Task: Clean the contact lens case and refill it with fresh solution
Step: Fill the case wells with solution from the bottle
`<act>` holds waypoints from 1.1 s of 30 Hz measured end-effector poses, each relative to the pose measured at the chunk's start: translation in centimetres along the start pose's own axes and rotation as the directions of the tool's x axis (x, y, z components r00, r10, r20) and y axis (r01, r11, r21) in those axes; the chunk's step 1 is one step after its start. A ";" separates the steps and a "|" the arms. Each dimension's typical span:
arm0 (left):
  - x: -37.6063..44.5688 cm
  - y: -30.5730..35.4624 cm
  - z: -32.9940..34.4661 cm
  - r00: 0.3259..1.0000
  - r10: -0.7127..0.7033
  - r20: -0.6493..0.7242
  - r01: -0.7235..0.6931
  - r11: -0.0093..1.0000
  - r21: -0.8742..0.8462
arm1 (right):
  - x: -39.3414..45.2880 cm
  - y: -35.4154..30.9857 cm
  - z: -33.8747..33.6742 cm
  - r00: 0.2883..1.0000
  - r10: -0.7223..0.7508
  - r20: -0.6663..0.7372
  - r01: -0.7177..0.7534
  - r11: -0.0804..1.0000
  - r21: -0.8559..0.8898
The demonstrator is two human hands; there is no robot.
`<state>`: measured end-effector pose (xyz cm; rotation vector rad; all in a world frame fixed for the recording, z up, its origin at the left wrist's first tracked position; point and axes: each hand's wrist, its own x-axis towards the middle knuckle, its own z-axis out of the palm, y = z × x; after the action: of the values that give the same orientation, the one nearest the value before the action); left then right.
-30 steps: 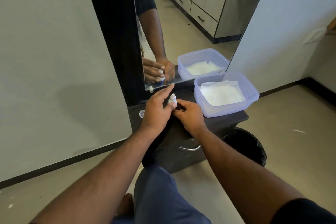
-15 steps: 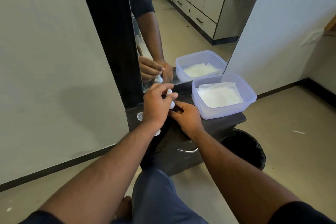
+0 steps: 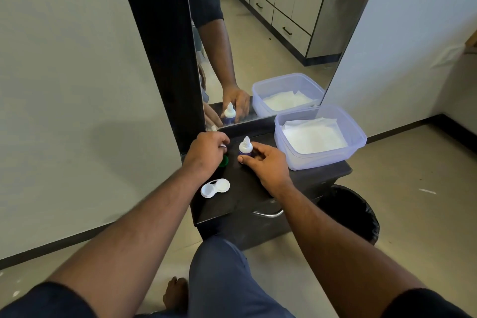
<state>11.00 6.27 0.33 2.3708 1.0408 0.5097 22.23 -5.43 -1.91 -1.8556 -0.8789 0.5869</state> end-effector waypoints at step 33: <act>-11.6 -4.7 1.7 0.962 -0.143 -0.234 0.098 0.976 -0.192 | -4.2 -0.7 -0.5 0.986 -0.018 0.167 -0.081 0.819 0.567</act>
<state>1.80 -0.21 -5.32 2.1085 1.1860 0.8321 19.74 -8.76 -1.05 -1.2820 -0.6749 0.9255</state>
